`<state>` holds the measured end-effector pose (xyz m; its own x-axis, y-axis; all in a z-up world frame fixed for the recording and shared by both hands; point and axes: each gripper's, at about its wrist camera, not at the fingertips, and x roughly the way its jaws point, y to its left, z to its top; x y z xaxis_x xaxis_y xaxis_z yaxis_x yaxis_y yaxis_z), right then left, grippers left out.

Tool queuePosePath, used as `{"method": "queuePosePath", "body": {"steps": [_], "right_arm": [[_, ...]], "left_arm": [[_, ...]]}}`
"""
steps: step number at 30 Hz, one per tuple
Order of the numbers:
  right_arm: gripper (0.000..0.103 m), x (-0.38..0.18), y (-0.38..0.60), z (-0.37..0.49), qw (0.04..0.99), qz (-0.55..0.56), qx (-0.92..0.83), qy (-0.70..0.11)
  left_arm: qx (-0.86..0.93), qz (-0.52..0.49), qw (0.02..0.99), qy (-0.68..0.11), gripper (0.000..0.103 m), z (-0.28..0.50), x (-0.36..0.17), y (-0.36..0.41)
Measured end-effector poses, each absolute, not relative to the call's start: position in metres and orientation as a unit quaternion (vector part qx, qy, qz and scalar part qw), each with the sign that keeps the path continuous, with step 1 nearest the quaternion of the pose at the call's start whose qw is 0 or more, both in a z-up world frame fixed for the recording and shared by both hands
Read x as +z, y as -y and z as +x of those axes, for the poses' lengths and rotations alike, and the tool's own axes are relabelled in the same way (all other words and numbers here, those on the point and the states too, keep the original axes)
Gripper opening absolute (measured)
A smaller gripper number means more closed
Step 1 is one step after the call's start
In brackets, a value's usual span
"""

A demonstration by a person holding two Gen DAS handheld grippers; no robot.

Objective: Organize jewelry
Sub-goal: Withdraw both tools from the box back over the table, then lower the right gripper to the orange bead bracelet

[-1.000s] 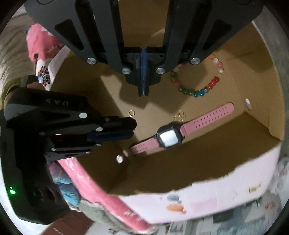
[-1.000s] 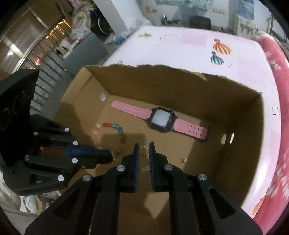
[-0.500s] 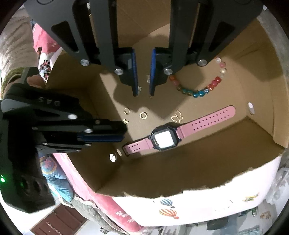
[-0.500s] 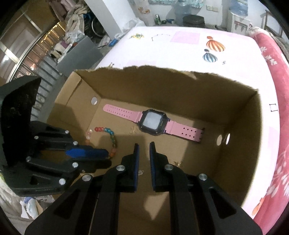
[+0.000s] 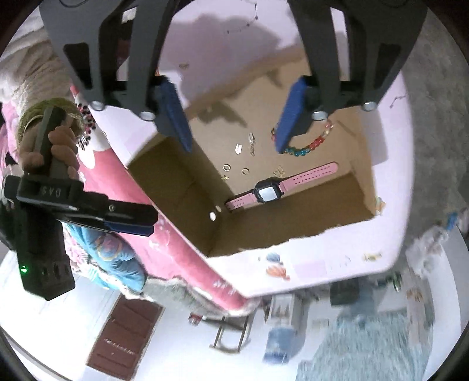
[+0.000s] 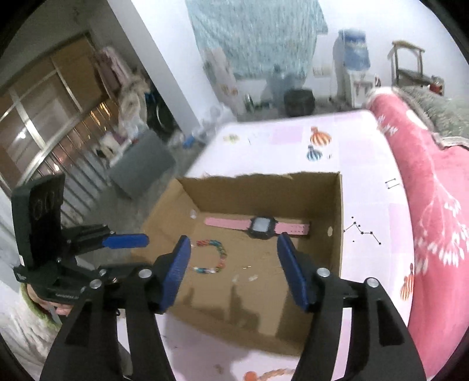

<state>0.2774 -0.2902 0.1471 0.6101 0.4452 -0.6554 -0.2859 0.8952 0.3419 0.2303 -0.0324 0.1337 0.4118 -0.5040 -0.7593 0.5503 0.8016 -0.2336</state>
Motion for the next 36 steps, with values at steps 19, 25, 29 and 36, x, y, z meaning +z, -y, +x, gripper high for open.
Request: {"method": "queuePosePath", "body": {"steps": [19, 25, 29, 36], "right_arm": [[0.074, 0.118, 0.291, 0.160, 0.912, 0.080, 0.143, -0.375], [0.074, 0.073, 0.305, 0.125, 0.891, 0.069, 0.123, -0.432], [0.074, 0.048, 0.301, 0.110, 0.878, 0.057, 0.112, -0.462], [0.069, 0.020, 0.289, 0.105, 0.874, 0.036, 0.099, -0.474]], "left_arm": [[-0.239, -0.003, 0.869, -0.433, 0.084, 0.111, 0.091, -0.004], [-0.213, 0.016, 0.863, -0.458, 0.084, 0.101, 0.050, 0.008], [-0.204, 0.033, 0.857, -0.471, 0.084, 0.097, 0.026, 0.019], [-0.216, 0.054, 0.854, -0.471, 0.084, 0.098, 0.001, 0.042]]}}
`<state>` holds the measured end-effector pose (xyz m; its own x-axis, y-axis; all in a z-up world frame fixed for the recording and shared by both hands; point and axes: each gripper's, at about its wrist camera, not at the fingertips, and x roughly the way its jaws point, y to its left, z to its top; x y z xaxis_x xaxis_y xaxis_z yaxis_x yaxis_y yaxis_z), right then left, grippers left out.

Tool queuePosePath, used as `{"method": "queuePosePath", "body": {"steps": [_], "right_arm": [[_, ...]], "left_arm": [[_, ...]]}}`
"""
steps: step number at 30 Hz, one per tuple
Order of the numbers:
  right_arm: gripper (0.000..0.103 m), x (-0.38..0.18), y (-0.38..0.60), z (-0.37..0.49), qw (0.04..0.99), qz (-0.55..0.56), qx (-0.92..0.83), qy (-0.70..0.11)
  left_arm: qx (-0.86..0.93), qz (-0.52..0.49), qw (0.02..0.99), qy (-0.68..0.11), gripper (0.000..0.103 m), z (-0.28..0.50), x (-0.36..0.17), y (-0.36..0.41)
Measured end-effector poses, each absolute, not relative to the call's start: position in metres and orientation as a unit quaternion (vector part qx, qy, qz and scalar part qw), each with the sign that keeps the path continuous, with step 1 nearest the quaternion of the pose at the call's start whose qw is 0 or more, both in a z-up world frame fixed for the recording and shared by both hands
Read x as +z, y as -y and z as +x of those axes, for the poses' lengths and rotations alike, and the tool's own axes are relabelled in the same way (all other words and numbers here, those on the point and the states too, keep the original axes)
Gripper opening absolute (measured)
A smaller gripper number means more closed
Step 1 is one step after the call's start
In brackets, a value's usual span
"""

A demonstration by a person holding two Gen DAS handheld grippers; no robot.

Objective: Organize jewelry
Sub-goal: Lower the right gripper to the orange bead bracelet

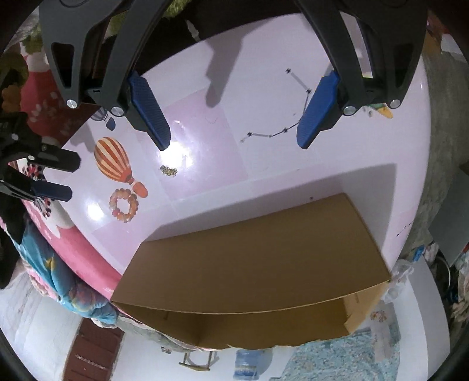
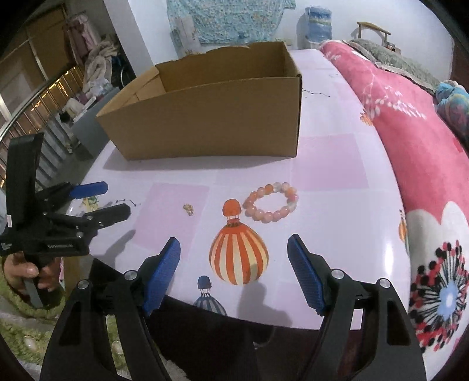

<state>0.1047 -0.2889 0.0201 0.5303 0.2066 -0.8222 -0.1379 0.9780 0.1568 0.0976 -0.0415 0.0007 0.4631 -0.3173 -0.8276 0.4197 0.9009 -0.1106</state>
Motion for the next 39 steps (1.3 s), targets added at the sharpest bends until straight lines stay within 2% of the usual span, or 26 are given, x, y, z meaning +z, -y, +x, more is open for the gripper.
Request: {"method": "queuePosePath", "body": {"steps": [10, 24, 39], "right_arm": [[0.051, 0.004, 0.285, 0.121, 0.873, 0.014, 0.088, -0.480], [0.050, 0.004, 0.277, 0.142, 0.879, -0.011, 0.093, -0.467], [0.033, -0.012, 0.278, 0.157, 0.868, -0.016, 0.090, -0.489]], "left_arm": [[-0.220, 0.075, 0.847, -0.477, 0.084, 0.105, -0.010, 0.059], [-0.198, 0.115, 0.830, -0.508, 0.084, 0.118, -0.017, 0.082], [-0.199, 0.127, 0.828, -0.510, 0.084, 0.119, -0.019, 0.087]]}}
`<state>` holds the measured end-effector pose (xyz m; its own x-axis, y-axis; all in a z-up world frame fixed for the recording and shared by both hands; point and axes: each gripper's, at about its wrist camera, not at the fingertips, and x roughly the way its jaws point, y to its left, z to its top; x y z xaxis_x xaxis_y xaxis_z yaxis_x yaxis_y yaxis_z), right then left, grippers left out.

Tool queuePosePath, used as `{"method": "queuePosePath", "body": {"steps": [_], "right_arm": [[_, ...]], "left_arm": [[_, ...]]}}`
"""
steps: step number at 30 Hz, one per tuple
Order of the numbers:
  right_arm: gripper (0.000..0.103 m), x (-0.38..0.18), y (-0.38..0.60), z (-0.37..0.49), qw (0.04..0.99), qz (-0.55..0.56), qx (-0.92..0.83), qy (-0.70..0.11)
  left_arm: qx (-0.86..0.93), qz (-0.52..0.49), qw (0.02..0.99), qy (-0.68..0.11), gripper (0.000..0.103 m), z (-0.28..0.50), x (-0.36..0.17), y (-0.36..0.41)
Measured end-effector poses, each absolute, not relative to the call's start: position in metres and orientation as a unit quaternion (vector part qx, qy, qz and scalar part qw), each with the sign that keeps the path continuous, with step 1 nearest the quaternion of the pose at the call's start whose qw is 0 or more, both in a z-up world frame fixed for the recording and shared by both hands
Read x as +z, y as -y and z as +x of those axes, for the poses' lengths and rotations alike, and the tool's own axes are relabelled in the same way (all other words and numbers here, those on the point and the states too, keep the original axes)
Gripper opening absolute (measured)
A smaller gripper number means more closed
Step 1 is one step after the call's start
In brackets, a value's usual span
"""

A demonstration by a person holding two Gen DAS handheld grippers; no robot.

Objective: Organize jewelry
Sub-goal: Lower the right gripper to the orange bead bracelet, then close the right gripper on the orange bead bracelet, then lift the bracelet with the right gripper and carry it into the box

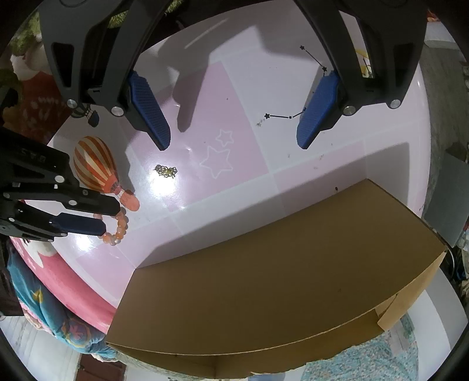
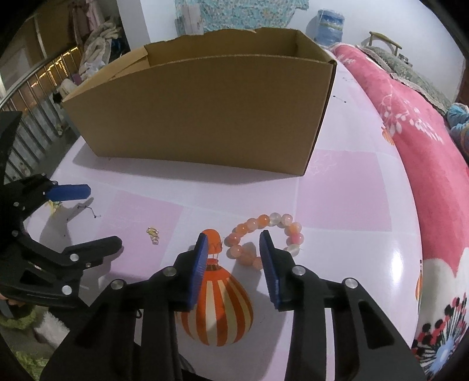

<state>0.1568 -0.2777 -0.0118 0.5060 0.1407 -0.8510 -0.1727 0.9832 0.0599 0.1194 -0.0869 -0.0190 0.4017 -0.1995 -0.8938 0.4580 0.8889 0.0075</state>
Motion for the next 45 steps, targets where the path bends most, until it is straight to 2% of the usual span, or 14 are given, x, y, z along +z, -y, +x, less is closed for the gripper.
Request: {"method": "queuePosePath", "body": {"steps": [4, 8, 17, 28, 30, 33, 35, 37, 45], "right_arm": [[0.026, -0.016, 0.279, 0.159, 0.865, -0.016, 0.087, -0.494], [0.010, -0.020, 0.282, 0.161, 0.863, -0.017, 0.082, -0.498], [0.010, -0.021, 0.306, 0.152, 0.858, 0.053, 0.066, -0.507], [0.010, -0.024, 0.316, 0.146, 0.860, 0.089, 0.078, -0.496], [0.010, -0.024, 0.317, 0.145, 0.861, 0.093, 0.082, -0.494], [0.010, -0.024, 0.319, 0.144, 0.861, 0.098, 0.086, -0.491], [0.010, -0.024, 0.321, 0.143, 0.862, 0.101, 0.088, -0.490], [0.010, -0.024, 0.322, 0.142, 0.862, 0.106, 0.091, -0.488], [0.010, -0.016, 0.334, 0.140, 0.864, 0.140, 0.099, -0.473]], "left_arm": [[-0.197, 0.130, 0.828, -0.509, 0.084, 0.118, -0.019, 0.087], [-0.198, 0.129, 0.829, -0.506, 0.084, 0.117, -0.019, 0.087], [-0.281, 0.088, 0.836, -0.462, 0.083, 0.107, -0.010, 0.086], [-0.317, 0.126, 0.815, -0.469, 0.037, 0.119, -0.020, 0.120], [-0.315, 0.135, 0.812, -0.473, 0.031, 0.119, -0.023, 0.125], [-0.311, 0.148, 0.816, -0.465, 0.029, 0.117, -0.022, 0.128], [-0.309, 0.159, 0.818, -0.458, 0.021, 0.115, -0.023, 0.129], [-0.310, 0.171, 0.819, -0.452, 0.004, 0.113, -0.023, 0.132], [-0.321, 0.139, 0.822, -0.449, 0.002, 0.113, -0.007, 0.116]]}}
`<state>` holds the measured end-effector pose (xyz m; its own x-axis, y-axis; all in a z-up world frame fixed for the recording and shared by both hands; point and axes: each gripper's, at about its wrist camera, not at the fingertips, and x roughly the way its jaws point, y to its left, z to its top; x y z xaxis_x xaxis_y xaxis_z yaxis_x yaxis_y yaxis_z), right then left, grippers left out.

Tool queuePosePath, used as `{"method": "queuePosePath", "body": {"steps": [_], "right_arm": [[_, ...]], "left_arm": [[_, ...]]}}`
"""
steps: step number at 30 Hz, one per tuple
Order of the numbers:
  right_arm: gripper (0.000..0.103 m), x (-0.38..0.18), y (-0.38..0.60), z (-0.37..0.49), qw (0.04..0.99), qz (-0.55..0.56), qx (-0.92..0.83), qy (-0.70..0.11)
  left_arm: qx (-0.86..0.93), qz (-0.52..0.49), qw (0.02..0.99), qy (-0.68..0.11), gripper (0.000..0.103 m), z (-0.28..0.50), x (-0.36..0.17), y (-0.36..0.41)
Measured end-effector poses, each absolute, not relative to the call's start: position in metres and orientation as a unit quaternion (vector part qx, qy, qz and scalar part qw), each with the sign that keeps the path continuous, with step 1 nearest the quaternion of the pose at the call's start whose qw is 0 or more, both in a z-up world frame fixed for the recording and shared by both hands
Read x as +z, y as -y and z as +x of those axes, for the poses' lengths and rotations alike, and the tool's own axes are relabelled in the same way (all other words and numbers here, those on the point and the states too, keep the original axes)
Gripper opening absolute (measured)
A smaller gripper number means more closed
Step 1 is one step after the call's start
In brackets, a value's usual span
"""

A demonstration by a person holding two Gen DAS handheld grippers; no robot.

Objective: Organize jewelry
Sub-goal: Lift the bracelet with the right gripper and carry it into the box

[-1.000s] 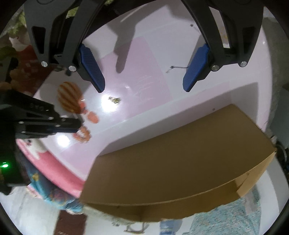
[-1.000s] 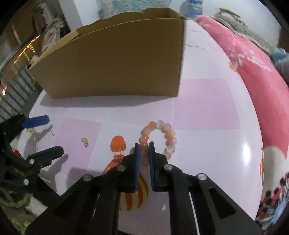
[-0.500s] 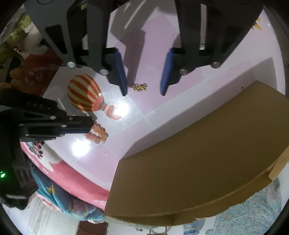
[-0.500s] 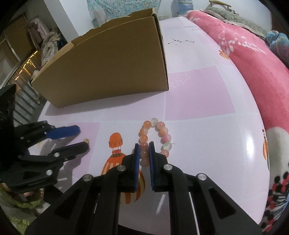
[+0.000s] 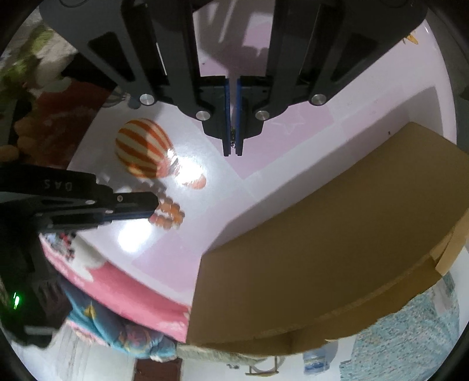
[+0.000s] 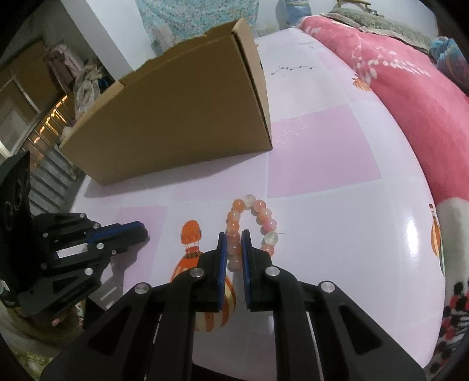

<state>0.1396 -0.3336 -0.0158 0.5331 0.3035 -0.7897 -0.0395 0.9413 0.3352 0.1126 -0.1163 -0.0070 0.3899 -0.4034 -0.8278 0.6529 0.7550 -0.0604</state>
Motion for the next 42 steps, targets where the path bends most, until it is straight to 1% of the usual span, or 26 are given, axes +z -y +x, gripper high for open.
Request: {"method": "queuePosePath", "body": {"steps": [8, 12, 18, 24, 26, 29, 33, 38, 41, 42], "right_arm": [[0.010, 0.023, 0.349, 0.134, 0.877, 0.178, 0.114, -0.432], [0.010, 0.046, 0.350, 0.131, 0.885, 0.181, 0.123, -0.412], [0.010, 0.095, 0.351, 0.136, 0.904, 0.168, 0.145, -0.365], [0.010, 0.145, 0.347, 0.163, 0.919, 0.151, 0.187, -0.312], [0.010, 0.155, 0.344, 0.176, 0.919, 0.151, 0.203, -0.302], [0.010, 0.161, 0.338, 0.203, 0.915, 0.148, 0.222, -0.304], [0.010, 0.145, 0.325, 0.245, 0.894, 0.150, 0.245, -0.345], [0.010, 0.114, 0.313, 0.282, 0.867, 0.147, 0.251, -0.405], [0.010, 0.098, 0.305, 0.297, 0.852, 0.144, 0.251, -0.437], [0.010, 0.093, 0.303, 0.301, 0.847, 0.141, 0.250, -0.447]], "left_arm": [[-0.327, 0.063, 0.846, -0.417, 0.002, 0.114, 0.047, 0.079], [-0.333, 0.035, 0.859, -0.386, 0.002, 0.113, 0.082, 0.064], [-0.344, 0.016, 0.878, -0.332, 0.002, 0.124, 0.129, 0.053], [-0.350, 0.021, 0.881, -0.317, 0.002, 0.157, 0.150, 0.051], [-0.357, 0.015, 0.872, -0.335, 0.002, 0.176, 0.147, 0.052], [-0.366, -0.005, 0.844, -0.392, 0.002, 0.212, 0.125, 0.053], [-0.356, -0.036, 0.797, -0.487, 0.002, 0.258, 0.079, 0.054], [-0.343, -0.052, 0.763, -0.546, 0.002, 0.281, 0.044, 0.053], [-0.343, -0.061, 0.756, -0.555, 0.010, 0.285, 0.039, 0.051], [-0.342, -0.063, 0.756, -0.555, 0.017, 0.286, 0.039, 0.050]]}}
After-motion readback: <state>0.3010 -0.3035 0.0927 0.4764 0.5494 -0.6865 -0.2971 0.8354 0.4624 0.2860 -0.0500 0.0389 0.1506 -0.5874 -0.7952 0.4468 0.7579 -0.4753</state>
